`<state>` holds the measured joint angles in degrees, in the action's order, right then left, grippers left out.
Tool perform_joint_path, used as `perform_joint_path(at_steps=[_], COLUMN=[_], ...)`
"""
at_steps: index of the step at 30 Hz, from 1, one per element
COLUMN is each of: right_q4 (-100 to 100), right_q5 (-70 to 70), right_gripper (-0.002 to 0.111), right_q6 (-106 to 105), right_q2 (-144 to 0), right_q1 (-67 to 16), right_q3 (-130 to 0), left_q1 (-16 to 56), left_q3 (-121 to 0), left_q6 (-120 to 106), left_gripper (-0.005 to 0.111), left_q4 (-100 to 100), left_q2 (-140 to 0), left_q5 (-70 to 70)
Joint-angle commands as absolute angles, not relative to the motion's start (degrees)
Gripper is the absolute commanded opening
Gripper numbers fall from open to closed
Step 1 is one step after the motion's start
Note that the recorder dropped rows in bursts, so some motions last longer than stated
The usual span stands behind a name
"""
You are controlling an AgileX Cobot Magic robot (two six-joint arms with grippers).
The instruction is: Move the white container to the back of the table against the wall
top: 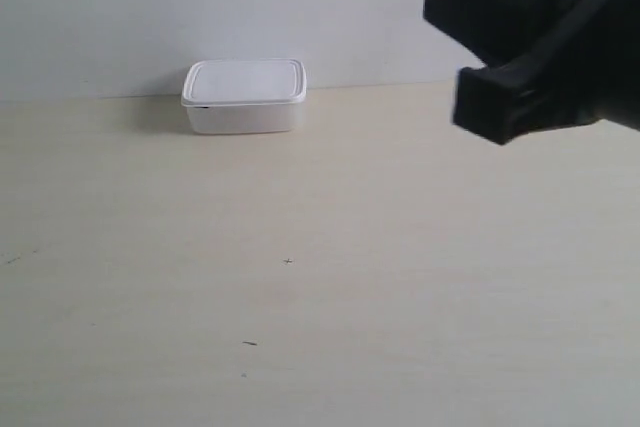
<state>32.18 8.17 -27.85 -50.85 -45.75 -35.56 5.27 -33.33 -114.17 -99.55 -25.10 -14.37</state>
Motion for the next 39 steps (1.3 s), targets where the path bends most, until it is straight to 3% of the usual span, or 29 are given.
perform_joint_path(at_steps=[1, 9, 15, 20, 39], right_q4=[41.12, 44.89, 46.79, 47.87, 47.87], right_q5=[4.86, -0.56, 10.80, 16.95, 13.51], right_gripper=[0.000, 0.000, 0.000, 0.000, 0.000], right_q6=[-37.89, -41.54, -47.88, -55.74, -56.91], right_q2=[-42.93, -31.20, -30.67, -34.30, -34.63], right_q1=[-46.00, -46.00, -46.00, -46.00, -46.00], right_q3=[-34.43, -32.00, -29.73, -29.61, -29.61], left_q1=[5.19, 5.19, 5.19, 5.19, 5.19], left_q3=[-29.85, -26.66, -26.66, -26.66, -26.66], left_q6=[-107.41, -85.83, -70.32, -70.31, -70.31], left_gripper=[0.000, 0.000, 0.000, 0.000, 0.000], left_q4=[-97.38, -76.55, -63.43, -61.99, -61.99], left_q2=[-15.13, -5.36, -1.10, -1.01, -1.01], left_q5=[-14.14, -17.07, -17.88, -17.88, -17.88])
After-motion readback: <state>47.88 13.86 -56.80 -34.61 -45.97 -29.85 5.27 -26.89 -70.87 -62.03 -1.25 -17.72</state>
